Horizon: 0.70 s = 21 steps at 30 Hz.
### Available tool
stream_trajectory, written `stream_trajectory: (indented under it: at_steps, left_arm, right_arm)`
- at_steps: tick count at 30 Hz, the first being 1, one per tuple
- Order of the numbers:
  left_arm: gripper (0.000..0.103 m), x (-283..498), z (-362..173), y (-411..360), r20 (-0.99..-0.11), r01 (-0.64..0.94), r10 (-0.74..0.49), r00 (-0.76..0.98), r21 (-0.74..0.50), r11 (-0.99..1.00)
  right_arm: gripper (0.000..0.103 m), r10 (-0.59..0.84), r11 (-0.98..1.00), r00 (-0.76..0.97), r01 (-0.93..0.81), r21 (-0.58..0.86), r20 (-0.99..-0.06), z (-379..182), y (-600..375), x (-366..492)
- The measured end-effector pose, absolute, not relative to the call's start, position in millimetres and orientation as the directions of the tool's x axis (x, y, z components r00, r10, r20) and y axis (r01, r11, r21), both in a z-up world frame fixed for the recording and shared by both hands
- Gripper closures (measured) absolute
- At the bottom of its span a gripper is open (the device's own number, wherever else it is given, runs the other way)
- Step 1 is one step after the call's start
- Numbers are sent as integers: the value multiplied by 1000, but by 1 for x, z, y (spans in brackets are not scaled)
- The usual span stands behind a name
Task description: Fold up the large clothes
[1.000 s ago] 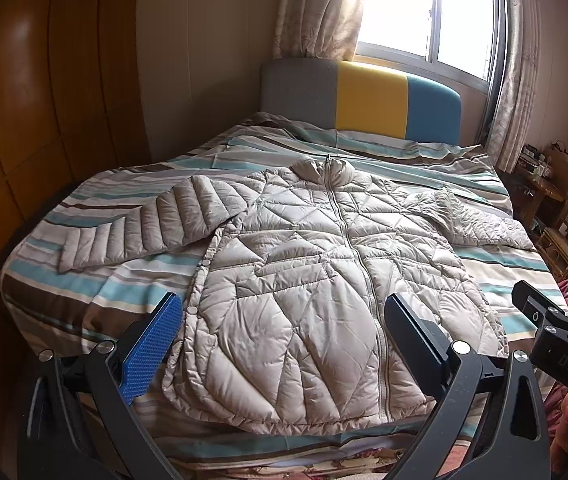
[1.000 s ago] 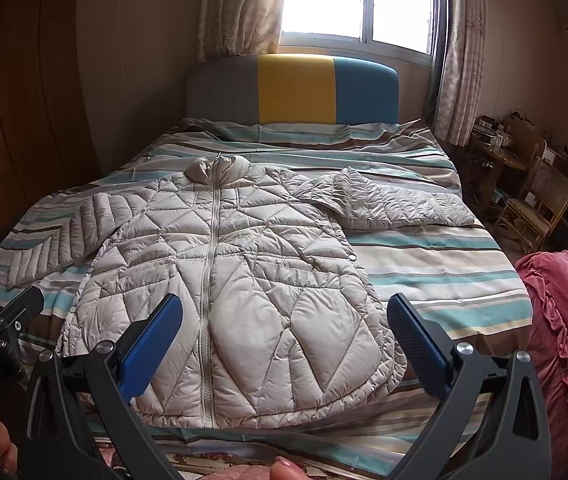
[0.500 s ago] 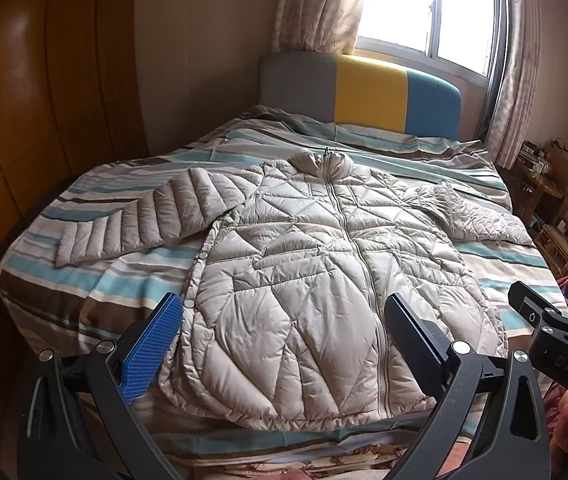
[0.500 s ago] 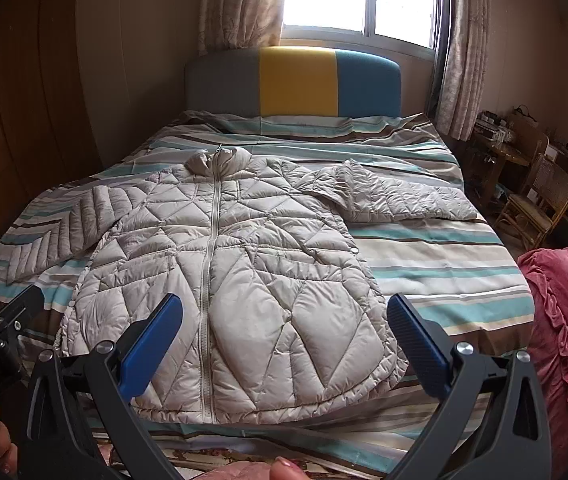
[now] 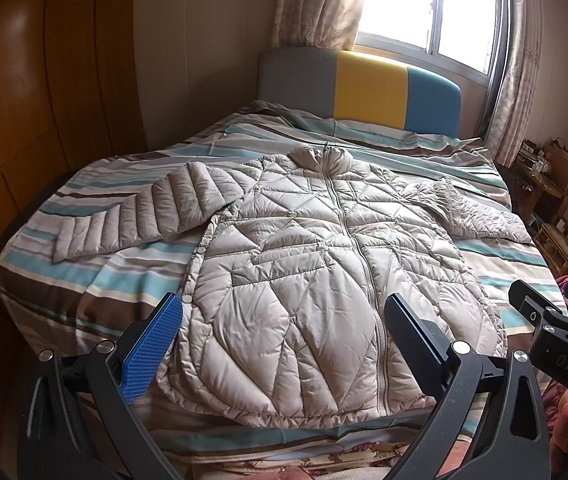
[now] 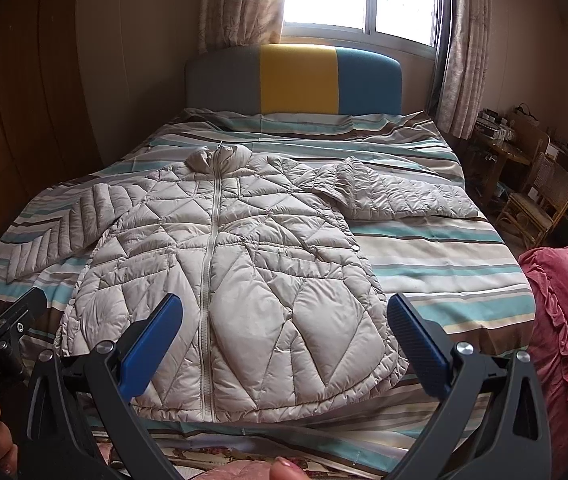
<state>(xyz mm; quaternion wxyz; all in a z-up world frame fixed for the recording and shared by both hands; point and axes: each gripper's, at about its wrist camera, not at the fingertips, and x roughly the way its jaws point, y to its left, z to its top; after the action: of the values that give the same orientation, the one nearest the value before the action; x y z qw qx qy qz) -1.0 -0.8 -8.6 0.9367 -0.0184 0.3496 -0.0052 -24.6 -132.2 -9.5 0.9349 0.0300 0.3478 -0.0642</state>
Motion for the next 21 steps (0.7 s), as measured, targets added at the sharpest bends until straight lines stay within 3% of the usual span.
stream_trajectory:
  at_steps: [21]
  left_arm:
    - [3,1,-13,-1,-668,4,-33,743,-45,999]
  right_arm:
    - [2,-91,991,743,132,11,-664,-13,-131,-22]
